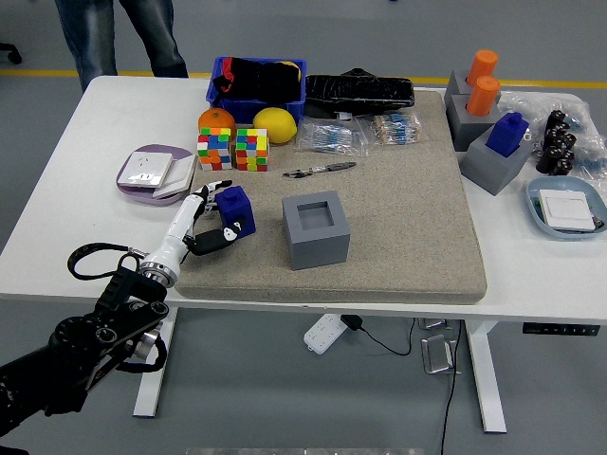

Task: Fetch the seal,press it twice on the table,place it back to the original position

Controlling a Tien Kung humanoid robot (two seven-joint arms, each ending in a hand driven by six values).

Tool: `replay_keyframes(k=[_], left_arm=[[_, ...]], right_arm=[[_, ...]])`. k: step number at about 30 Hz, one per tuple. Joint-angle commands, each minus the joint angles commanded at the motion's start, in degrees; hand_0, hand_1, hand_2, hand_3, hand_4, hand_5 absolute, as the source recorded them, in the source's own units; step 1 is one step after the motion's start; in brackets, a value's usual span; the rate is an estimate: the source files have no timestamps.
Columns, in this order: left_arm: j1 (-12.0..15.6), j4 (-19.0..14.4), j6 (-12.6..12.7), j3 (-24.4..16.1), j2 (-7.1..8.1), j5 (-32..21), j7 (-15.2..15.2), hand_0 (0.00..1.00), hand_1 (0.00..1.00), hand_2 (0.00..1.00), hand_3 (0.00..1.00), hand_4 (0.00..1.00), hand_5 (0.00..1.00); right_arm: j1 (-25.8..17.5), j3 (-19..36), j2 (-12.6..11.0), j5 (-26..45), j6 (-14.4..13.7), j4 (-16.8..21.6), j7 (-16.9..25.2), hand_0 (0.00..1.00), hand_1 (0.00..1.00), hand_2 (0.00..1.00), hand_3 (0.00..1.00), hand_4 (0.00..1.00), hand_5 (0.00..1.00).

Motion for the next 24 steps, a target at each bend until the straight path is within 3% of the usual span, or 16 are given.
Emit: replay_keyframes(k=[15, 22, 24], left_arm=[[0.0, -0.1, 0.1, 0.4, 0.5, 1.2, -0.2, 0.827, 0.53, 0.468, 0.856, 0.467, 0.002], [-0.9, -2.6, 0.1, -1.5, 1.58, 2.8, 0.2, 0.825, 0.531, 0.468, 0.855, 0.469, 0.002], [-1.6, -4.6, 0.0, -2.7, 2.52, 4.1, 0.8, 0.825, 0.531, 0.468, 0.855, 0.469, 0.002]], right_arm=[[-0.2, -0.2, -0.2, 0.0, -0.1, 0.0, 0.1, 0.803, 0.706, 0.687, 0.65, 0.781, 0.539], [-0.1, -0.2, -0.2, 0.1, 0.0, 0.0, 0.1, 0.804, 0.706, 0.687, 0.649, 0.782, 0.54], [-0.2, -0.2, -0.2, 0.0, 0.0, 0.0, 0.0, 0.804, 0.706, 0.687, 0.649, 0.782, 0.54]])
